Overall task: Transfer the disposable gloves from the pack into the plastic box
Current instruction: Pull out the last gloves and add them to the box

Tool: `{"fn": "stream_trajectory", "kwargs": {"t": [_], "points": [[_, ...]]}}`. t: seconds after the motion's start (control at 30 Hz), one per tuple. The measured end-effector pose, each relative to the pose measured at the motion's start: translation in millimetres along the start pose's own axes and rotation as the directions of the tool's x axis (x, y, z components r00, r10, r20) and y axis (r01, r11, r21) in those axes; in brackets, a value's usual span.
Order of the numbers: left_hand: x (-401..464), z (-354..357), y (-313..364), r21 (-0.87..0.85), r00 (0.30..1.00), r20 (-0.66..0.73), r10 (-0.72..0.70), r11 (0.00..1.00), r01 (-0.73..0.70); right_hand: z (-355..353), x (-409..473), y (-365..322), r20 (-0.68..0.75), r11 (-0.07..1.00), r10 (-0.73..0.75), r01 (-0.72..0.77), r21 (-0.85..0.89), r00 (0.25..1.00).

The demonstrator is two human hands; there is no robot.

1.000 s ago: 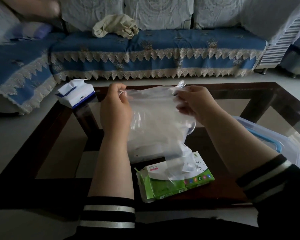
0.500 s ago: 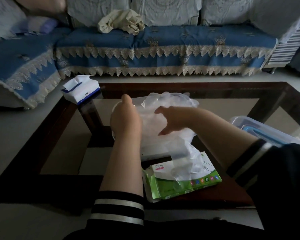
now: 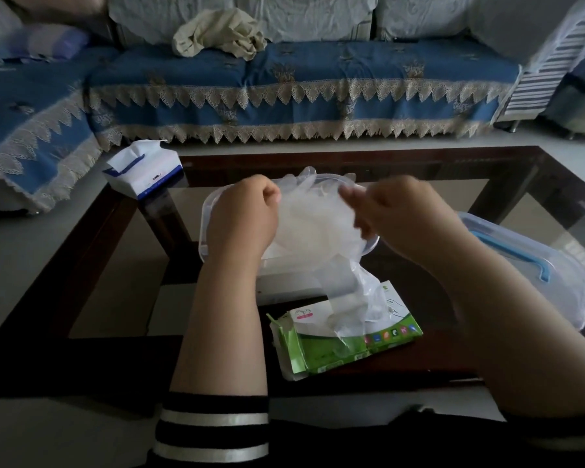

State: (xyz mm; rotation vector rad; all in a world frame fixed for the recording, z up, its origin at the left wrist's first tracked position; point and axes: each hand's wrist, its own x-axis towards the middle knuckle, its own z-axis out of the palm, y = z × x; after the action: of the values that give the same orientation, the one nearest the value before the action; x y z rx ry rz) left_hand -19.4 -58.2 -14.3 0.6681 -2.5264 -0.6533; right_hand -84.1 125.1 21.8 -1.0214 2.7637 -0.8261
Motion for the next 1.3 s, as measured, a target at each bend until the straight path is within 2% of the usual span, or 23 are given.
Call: {"fn": "stream_trajectory", "kwargs": {"t": [0.03,0.1,0.17,0.27,0.33,0.4,0.47,0.53,0.63,0.7,0.77,0.9,1.03,1.07,1.2,1.3], "points": [[-2,-1,4,-0.047,0.999,0.031,0.015,0.999,-0.014,0,-10,5,0.130,0.992,0.063,-0.048,-0.116,0.990],[-5,0,9,-0.146,0.993,0.110,0.040,0.989,-0.023,10,-26,17,0.377,0.949,0.192,-0.074,-0.306,0.906],[-7,-1,14,-0.269,0.975,0.211,0.067,0.963,-0.008,25,-32,28,0.446,0.955,0.185,-0.052,-0.293,0.876],[-15,-2,25,-0.339,0.917,0.376,0.132,0.941,0.003,39,-31,37,0.383,0.993,0.111,-0.083,-0.090,0.917],[-19,-4,30,-0.327,0.854,0.491,0.170,0.945,0.000,34,-28,35,0.255,0.990,0.054,-0.085,0.110,0.965],[-21,-4,29,-0.319,0.784,0.586,0.204,0.948,-0.008,24,-30,31,0.103,0.936,0.031,-0.065,0.345,0.994],[-23,-3,26,-0.304,0.746,0.628,0.221,0.952,-0.026,19,-33,26,0.009,0.855,0.041,-0.040,0.517,0.999],[-23,-4,27,-0.332,0.765,0.603,0.227,0.943,-0.018,18,-33,22,-0.064,0.793,0.067,-0.015,0.609,0.996],[-24,-7,35,-0.474,0.821,0.494,0.284,0.880,-0.019,21,-28,20,-0.128,0.802,0.072,0.019,0.597,0.989],[-24,-7,40,-0.533,0.854,0.416,0.311,0.845,-0.048,25,-26,17,-0.115,0.827,0.049,0.025,0.562,0.992],[-24,-2,43,-0.520,0.890,0.333,0.310,0.848,-0.100,30,-24,19,-0.087,0.839,0.033,0.020,0.544,0.996],[-25,0,47,-0.538,0.916,0.244,0.318,0.831,-0.146,32,-24,25,-0.024,0.779,0.010,0.007,0.627,1.000],[-25,-8,45,-0.608,0.859,0.342,0.381,0.787,-0.107,19,-24,34,0.151,0.621,-0.077,-0.071,0.781,0.986],[-25,-9,44,-0.634,0.834,0.374,0.405,0.768,-0.088,15,-24,37,0.203,0.610,-0.104,-0.099,0.786,0.974],[-26,-16,42,-0.727,0.763,0.444,0.469,0.686,0.001,9,-24,50,0.362,0.679,-0.144,-0.174,0.713,0.921],[-27,-16,42,-0.736,0.736,0.502,0.454,0.671,0.089,9,-25,57,0.418,0.527,-0.239,-0.244,0.814,0.877]]}}
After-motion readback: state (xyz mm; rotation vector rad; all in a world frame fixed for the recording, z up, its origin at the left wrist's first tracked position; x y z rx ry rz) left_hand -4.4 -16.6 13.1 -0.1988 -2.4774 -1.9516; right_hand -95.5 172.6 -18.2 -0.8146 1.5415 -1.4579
